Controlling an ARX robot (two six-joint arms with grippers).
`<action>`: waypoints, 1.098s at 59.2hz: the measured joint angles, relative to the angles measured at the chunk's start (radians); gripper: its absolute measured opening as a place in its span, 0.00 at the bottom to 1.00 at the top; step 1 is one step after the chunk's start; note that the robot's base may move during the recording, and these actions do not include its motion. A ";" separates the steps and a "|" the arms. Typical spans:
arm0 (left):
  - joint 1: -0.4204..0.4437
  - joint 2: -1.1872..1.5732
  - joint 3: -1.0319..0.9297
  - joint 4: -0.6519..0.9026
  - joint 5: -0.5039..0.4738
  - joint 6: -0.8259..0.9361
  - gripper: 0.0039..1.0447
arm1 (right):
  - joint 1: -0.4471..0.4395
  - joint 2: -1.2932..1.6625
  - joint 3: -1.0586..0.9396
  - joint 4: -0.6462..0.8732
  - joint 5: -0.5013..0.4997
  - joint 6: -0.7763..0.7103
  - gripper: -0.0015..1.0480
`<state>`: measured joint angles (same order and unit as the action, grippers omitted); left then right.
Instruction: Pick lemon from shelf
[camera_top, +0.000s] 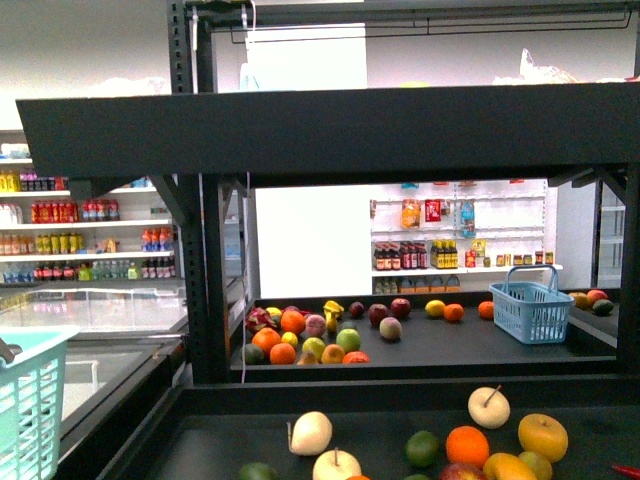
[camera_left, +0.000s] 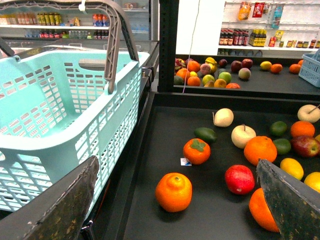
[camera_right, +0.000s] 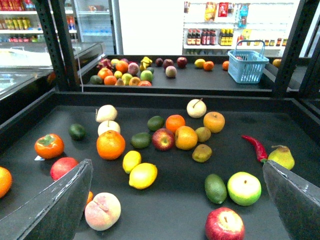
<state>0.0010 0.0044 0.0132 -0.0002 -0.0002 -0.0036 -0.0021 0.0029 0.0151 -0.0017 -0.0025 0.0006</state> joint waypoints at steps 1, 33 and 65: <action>0.000 0.000 0.000 0.000 0.000 0.000 0.93 | 0.000 0.000 0.000 0.000 0.000 0.000 0.98; -0.001 0.021 0.016 -0.069 -0.007 -0.089 0.93 | 0.000 0.000 0.000 0.000 0.000 0.000 0.98; 0.414 0.827 0.494 0.161 0.482 -0.928 0.93 | 0.000 0.000 0.000 0.000 -0.001 0.000 0.98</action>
<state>0.4152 0.8318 0.5068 0.1604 0.4820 -0.9314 -0.0021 0.0029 0.0151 -0.0017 -0.0032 0.0002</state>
